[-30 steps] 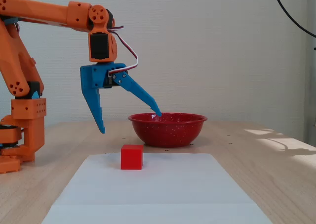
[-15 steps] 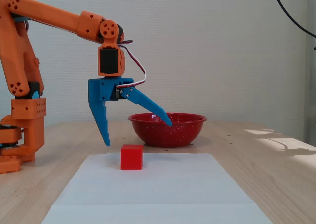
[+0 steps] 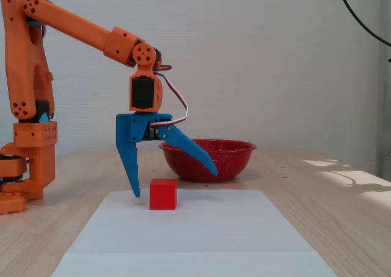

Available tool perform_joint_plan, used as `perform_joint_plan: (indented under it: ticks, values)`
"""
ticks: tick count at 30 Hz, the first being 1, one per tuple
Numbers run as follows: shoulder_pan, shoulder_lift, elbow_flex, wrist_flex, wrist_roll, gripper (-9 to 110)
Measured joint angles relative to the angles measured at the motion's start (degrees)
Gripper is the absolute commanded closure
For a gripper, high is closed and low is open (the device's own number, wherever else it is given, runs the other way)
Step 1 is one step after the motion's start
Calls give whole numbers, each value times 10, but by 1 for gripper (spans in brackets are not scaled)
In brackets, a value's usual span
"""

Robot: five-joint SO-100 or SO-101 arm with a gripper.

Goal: Grasp the red cube and put it in the red bowl

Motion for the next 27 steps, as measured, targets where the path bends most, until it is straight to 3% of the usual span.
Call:
perform_joint_plan:
  ticks: [15, 27]
  values:
    - [0, -36, -1, -23, -17, 43]
    - [0, -36, -1, -37, -16, 56]
